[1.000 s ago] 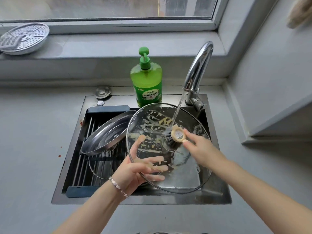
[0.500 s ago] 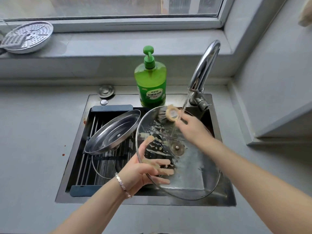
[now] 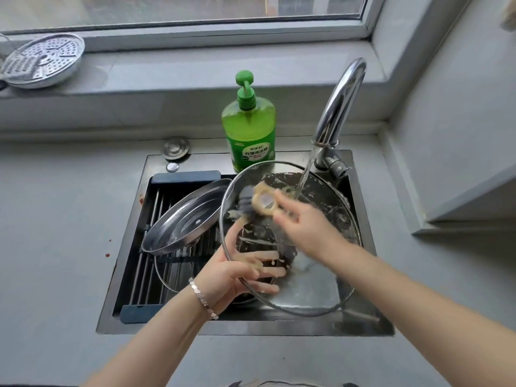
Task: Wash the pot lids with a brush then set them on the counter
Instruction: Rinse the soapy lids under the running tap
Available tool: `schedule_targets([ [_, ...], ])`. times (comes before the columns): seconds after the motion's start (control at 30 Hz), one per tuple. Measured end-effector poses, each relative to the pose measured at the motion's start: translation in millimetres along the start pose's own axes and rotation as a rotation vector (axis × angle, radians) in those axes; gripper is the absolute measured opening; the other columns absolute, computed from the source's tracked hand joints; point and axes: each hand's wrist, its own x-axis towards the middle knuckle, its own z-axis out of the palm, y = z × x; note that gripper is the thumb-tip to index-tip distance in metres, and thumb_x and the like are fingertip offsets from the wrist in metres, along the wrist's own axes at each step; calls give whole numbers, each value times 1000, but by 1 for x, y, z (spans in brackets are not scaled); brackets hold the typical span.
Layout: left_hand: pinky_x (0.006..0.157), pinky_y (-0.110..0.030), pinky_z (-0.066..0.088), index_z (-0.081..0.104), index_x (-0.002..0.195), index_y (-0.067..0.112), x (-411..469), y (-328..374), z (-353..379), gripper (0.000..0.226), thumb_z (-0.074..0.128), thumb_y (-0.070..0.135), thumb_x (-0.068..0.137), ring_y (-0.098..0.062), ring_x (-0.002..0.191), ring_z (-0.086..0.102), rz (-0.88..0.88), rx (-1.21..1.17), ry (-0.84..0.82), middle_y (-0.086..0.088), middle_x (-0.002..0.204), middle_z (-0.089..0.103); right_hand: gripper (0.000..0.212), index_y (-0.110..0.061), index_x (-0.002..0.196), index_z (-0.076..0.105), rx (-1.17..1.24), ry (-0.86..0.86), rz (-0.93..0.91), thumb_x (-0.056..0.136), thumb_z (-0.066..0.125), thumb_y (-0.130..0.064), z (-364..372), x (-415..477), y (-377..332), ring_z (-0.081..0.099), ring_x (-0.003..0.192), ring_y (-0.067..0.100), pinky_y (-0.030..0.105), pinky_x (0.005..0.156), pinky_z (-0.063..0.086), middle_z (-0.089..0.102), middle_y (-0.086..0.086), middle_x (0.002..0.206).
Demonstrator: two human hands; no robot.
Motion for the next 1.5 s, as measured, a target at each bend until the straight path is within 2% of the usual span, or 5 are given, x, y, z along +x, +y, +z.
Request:
schedule_targets([
  [0.7, 70, -54, 54, 44, 128, 47, -4, 9, -2, 98, 41, -18, 55, -53, 94, 61, 49, 14, 134, -36, 111, 57, 43, -67, 115, 31, -124, 38, 210, 93, 50, -35, -28, -84, 91, 39, 55, 6, 26, 59, 34, 46, -10, 56],
  [0.83, 68, -55, 56, 37, 134, 42, -4, 7, 2, 99, 44, -17, 55, -55, 92, 60, -10, -36, 153, -39, 104, 60, 35, -4, 107, 60, 397, 281, 557, 88, 60, -33, -44, -69, 114, 36, 37, 6, 18, 38, 30, 63, 13, 78],
  [1.23, 58, -40, 59, 38, 128, 16, 6, -15, 17, 61, 21, -19, 80, -47, 79, 67, -300, -224, 235, -42, 98, 59, 28, -5, 90, 42, 1231, 83, 858, 71, 42, 16, -42, -80, 111, 22, 19, 0, 10, 21, 19, 69, 26, 77],
  [1.37, 95, -42, 48, 12, 147, 9, 15, -35, 4, 67, 51, 17, 93, -31, 107, 60, -120, 574, 520, -22, 128, 53, 26, -7, 85, 37, 1124, 168, 835, 85, 33, 19, -47, -82, 92, 31, 19, 3, 10, 23, 19, 64, 34, 69],
  [1.5, 115, -30, -7, 1, 148, 31, 2, -42, 5, 97, 35, 78, 71, -16, 143, -14, 147, 1666, 30, 2, 155, -11, 29, -5, 73, 35, 1041, 199, 783, 86, 31, 21, -51, -81, 75, 44, 21, 8, 9, 24, 17, 61, 38, 67],
])
